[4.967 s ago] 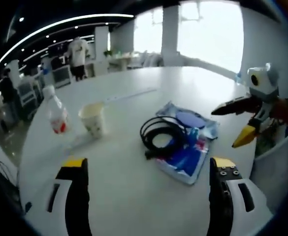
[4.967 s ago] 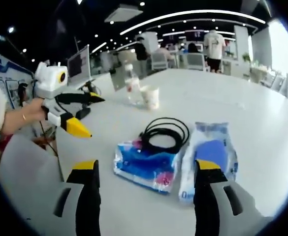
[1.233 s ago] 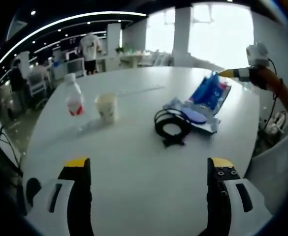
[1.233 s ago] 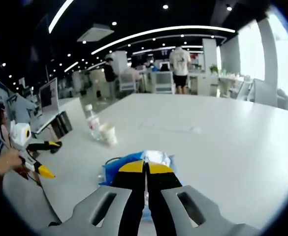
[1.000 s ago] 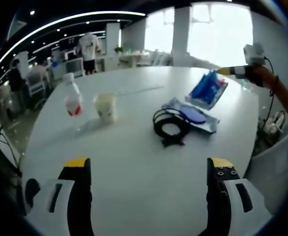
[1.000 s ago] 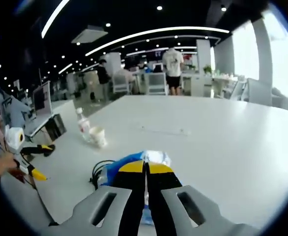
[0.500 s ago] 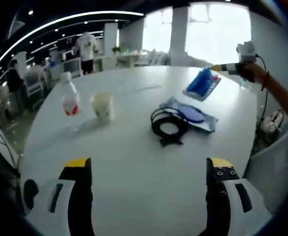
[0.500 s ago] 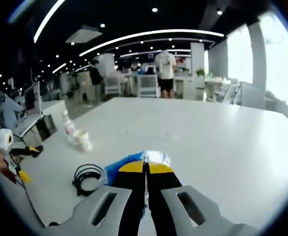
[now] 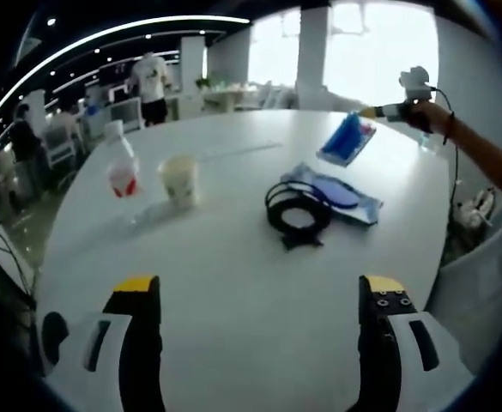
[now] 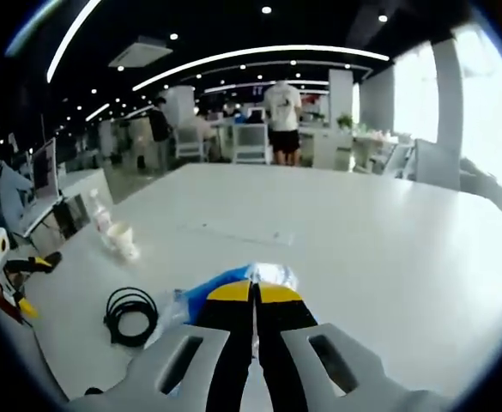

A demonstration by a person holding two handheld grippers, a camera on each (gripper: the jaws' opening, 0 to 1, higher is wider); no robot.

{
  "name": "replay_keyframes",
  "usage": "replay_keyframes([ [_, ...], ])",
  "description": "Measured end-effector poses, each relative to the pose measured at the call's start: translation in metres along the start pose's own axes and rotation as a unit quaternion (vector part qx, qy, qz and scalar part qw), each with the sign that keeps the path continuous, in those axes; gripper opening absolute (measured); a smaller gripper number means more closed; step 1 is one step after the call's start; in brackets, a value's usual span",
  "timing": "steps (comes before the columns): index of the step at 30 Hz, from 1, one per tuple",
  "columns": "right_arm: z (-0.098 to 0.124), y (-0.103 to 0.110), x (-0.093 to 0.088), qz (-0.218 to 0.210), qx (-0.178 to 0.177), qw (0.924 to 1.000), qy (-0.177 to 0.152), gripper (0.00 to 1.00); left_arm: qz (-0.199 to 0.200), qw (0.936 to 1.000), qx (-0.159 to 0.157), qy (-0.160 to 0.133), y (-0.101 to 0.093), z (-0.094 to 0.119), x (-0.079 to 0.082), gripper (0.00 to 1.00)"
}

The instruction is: Arrange the tabletop items into an orderly group along one side of the table until the central work area is clear of visible clutter.

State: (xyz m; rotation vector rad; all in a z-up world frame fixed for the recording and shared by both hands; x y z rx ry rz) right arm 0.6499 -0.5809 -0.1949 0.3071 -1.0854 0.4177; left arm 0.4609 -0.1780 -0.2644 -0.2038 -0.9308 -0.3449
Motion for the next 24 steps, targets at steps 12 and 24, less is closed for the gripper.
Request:
replay_keyframes([
  [12,-0.021,-0.028,0.005,-0.007,-0.005,0.9998,-0.018,0.01,-0.003,0.9999,0.007,0.010,0.001,0.001,-0.003,0.91],
  [24,-0.046,-0.054,-0.010,-0.023,-0.010,0.9997,-0.008,0.01,-0.009,0.9997,0.016,0.016,0.003,0.001,-0.004,0.91],
])
Point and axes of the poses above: the point that each gripper's makers call its tool centre point, and the gripper's own axes: z roughly backward along the fingers, y roughly to its left, x roughly out of its top, the point moved 8 cm from there along z, roughly backward along the fingers, and after that the axes turned 3 degrees about x, right-handed, at the moved point
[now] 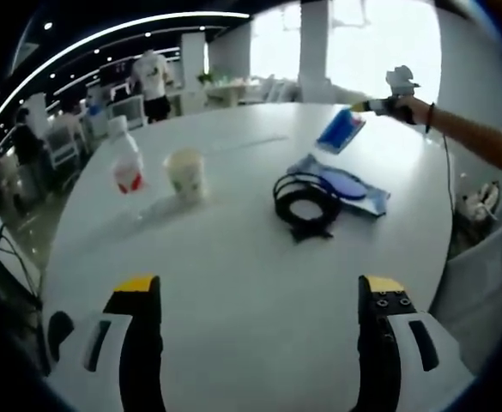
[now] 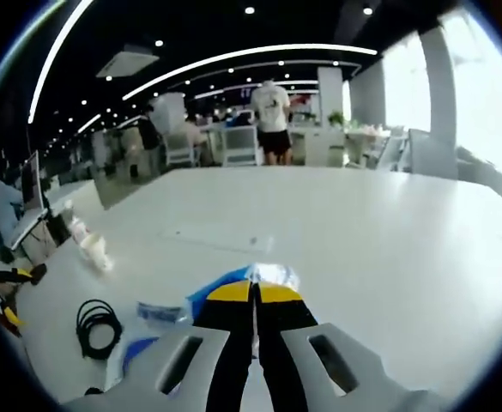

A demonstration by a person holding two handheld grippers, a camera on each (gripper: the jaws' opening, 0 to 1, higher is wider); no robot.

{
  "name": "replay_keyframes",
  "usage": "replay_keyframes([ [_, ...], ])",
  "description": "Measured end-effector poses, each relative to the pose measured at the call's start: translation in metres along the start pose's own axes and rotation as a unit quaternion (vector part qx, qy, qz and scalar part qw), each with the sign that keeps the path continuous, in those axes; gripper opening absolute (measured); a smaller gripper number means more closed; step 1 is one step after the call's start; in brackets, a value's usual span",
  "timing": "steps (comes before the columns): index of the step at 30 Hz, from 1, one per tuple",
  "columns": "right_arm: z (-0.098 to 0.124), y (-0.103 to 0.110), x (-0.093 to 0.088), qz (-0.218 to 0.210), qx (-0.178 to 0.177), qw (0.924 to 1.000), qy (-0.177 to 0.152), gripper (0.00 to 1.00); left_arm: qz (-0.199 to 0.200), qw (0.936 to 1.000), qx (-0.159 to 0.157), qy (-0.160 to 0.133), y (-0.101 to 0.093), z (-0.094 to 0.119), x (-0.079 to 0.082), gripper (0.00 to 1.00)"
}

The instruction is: Arrange the tabletop items into an orderly group along one side of the table until the central work area is clear of visible clutter.

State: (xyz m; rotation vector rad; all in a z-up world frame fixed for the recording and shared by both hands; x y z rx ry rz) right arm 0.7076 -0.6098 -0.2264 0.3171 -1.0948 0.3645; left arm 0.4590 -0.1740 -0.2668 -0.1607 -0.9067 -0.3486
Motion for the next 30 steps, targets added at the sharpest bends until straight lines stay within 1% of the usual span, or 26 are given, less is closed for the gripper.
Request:
replay_keyframes([
  [5,-0.004,-0.009,-0.008,0.009,-0.009,0.9998,0.014,0.01,0.002,1.0000,0.005,0.000,0.002,0.001,0.000,0.91],
  [6,-0.004,-0.011,-0.010,0.011,-0.012,0.9998,0.014,0.01,0.001,1.0000,0.009,-0.004,0.003,0.002,0.000,0.91],
  [9,-0.006,-0.013,-0.016,0.015,-0.015,0.9995,0.024,0.01,0.003,0.9999,0.013,-0.010,0.005,0.003,0.001,0.90],
  [13,-0.007,-0.016,-0.024,0.014,-0.020,0.9993,0.030,0.01,0.004,0.9999,0.015,-0.008,0.005,0.004,0.000,0.90],
  [15,-0.009,-0.020,-0.028,0.027,-0.024,0.9987,0.037,0.01,0.001,0.9999,0.013,-0.008,0.004,0.003,0.000,0.90],
  [18,-0.012,-0.023,-0.034,0.030,-0.025,0.9982,0.045,0.01,-0.003,0.9999,0.011,-0.010,0.003,0.003,0.001,0.90],
  [20,-0.013,-0.029,-0.041,0.040,-0.035,0.9971,0.055,0.01,-0.011,0.9997,0.014,-0.017,0.003,0.004,0.002,0.90],
  [24,-0.015,-0.036,-0.054,0.024,-0.043,0.9968,0.063,0.01,-0.014,0.9996,0.016,-0.015,0.005,0.005,0.002,0.89],
  [26,-0.016,-0.038,-0.061,0.014,-0.048,0.9964,0.069,0.01,-0.012,0.9997,0.016,-0.015,0.006,0.005,0.002,0.89],
  [30,-0.018,-0.037,-0.071,0.009,-0.050,0.9956,0.079,0.01,-0.013,0.9996,0.018,-0.015,0.006,0.005,0.002,0.88],
])
Point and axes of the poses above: the point that each gripper's makers call its tool centre point, and the gripper's own axes: z roughly backward along the fingers, y roughly to its left, x roughly out of its top, the point moved 8 cm from there along z, roughly backward along the fingers, and after that the axes turned 3 degrees about x, right-handed, at the moved point
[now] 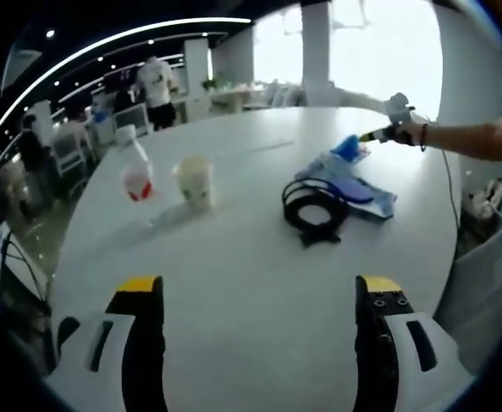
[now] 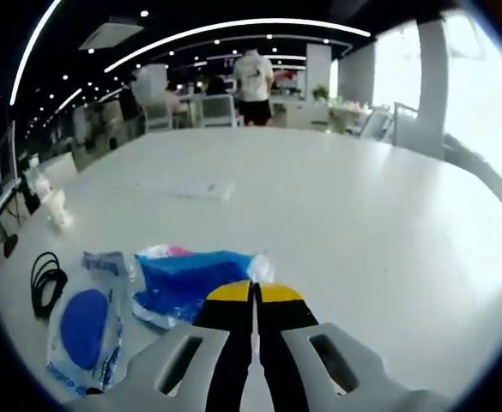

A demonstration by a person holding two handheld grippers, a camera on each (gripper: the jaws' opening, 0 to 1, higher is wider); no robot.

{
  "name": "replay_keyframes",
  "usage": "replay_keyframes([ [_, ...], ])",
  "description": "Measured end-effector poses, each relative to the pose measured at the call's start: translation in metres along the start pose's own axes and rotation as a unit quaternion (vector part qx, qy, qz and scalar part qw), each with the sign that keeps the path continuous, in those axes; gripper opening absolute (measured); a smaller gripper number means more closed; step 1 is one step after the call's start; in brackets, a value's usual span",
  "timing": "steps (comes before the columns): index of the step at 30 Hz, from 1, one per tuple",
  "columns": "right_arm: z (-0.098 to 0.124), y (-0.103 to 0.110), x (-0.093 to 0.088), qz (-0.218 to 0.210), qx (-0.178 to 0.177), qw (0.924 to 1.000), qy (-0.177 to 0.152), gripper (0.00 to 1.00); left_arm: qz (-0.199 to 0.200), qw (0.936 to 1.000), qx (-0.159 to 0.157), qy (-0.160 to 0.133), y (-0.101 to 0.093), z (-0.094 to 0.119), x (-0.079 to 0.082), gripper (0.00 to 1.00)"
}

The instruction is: Arrange the tabletop items into an orderly group along one side of the table until the central work area is clear of visible clutter.

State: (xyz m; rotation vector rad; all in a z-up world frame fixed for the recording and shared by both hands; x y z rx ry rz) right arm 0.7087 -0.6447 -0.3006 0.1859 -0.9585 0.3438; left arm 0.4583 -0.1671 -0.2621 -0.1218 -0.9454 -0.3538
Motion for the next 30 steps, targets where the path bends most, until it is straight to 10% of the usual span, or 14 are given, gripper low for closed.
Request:
replay_keyframes([
  [16,-0.005,0.000,-0.012,-0.015,-0.011,0.9997,0.013,0.06,-0.004,1.0000,-0.001,0.005,-0.001,0.001,0.000,0.87],
  [30,0.002,0.000,-0.008,-0.035,-0.021,0.9991,0.004,0.51,-0.002,1.0000,0.005,0.001,-0.001,0.003,0.004,0.93],
])
Point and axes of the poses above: the point that each gripper's makers call its tool centre point, and the gripper's own axes: z roughly backward along the fingers, y roughly to its left, x roughly out of its top, the point moved 8 cm from there along z, roughly backward along the fingers, and after that the axes turned 3 degrees about x, right-handed, at the moved point
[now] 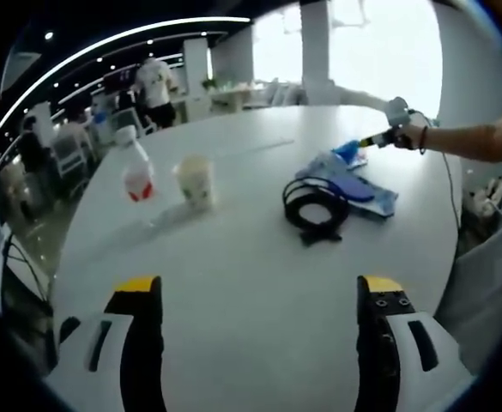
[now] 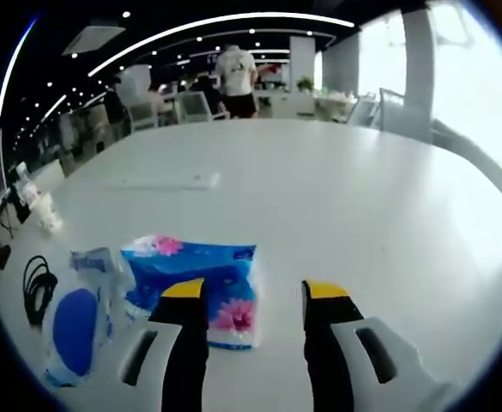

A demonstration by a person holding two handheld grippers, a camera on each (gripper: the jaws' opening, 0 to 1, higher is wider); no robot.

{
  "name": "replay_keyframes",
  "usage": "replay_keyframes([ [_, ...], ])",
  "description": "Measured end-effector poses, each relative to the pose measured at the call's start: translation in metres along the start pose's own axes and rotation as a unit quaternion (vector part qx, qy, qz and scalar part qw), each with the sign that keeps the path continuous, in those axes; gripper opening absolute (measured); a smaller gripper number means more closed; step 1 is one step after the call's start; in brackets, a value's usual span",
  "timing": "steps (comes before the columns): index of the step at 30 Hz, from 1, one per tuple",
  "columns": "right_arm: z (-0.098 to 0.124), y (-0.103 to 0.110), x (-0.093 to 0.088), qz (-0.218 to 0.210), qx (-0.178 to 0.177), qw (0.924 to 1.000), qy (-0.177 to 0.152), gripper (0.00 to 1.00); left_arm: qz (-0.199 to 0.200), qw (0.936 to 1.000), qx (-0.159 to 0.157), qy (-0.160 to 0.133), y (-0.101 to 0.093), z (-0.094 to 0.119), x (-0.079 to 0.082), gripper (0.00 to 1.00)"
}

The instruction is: Arrange the tabletop items into an orderly group along one side of the table until the central work area is clear of visible clutter.

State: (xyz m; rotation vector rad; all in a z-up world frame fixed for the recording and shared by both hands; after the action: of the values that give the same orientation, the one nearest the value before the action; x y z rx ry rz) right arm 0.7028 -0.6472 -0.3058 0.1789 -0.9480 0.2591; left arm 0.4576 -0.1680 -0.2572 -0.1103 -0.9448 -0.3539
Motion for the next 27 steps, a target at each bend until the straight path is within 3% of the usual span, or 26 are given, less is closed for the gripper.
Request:
replay_keyframes([
  [4,0.007,0.005,-0.002,-0.031,0.002,0.9994,0.012,0.64,0.006,1.0000,0.002,0.002,0.000,0.000,0.001,0.98],
  [8,0.016,0.013,-0.006,-0.046,0.002,0.9989,0.003,0.81,0.008,1.0000,-0.005,0.002,-0.003,0.001,0.002,0.99],
  [14,0.031,0.026,-0.015,-0.072,0.006,0.9974,0.001,0.93,0.019,0.9996,-0.016,-0.015,-0.005,0.002,0.007,0.99],
  [20,0.047,0.043,-0.018,-0.051,0.017,0.9985,0.007,0.99,0.015,0.9995,-0.023,-0.016,-0.007,0.003,0.009,0.99],
  [27,0.062,0.069,-0.024,-0.044,0.041,0.9980,0.021,0.99,0.004,0.9996,-0.023,-0.018,-0.005,0.004,0.012,0.98],
])
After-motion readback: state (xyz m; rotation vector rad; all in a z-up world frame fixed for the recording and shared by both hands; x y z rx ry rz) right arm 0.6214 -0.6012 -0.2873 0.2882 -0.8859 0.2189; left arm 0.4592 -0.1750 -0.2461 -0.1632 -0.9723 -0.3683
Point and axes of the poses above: the point that each gripper's makers call its tool centre point, and the gripper's own axes: z roughly backward along the fingers, y roughly to its left, x roughly out of its top, the point moved 8 cm from there along z, roughly backward along the fingers, and after that the axes turned 3 degrees about x, right-handed, at the moved point
